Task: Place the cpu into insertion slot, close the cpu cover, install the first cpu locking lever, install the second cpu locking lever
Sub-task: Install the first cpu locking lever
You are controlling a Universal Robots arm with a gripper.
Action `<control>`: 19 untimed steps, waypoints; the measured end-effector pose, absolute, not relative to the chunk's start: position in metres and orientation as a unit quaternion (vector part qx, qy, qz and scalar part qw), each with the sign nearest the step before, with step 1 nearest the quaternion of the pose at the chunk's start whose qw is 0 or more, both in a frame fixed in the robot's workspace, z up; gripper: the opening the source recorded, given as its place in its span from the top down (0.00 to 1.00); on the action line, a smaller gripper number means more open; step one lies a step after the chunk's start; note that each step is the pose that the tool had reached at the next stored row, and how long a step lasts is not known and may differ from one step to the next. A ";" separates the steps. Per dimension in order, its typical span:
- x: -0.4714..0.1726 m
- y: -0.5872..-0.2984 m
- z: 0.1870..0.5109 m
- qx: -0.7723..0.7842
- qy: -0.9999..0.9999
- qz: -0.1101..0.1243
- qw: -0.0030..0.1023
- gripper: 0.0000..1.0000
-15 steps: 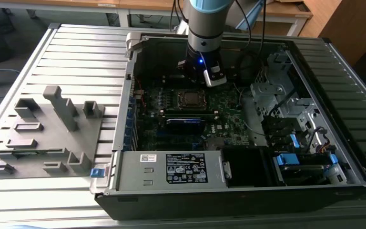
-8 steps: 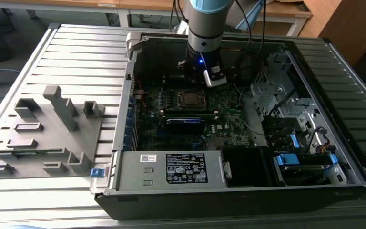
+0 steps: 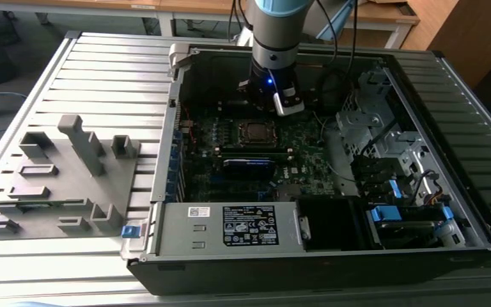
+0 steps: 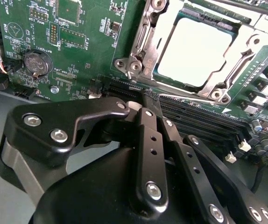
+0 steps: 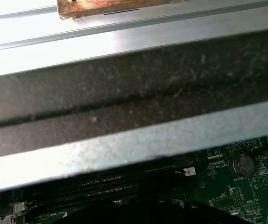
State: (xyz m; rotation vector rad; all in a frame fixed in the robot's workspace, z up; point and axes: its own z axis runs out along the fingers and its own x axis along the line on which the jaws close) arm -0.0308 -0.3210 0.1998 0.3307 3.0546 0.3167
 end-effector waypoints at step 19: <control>-0.034 -0.319 0.200 0.109 0.988 0.101 0.031 0.89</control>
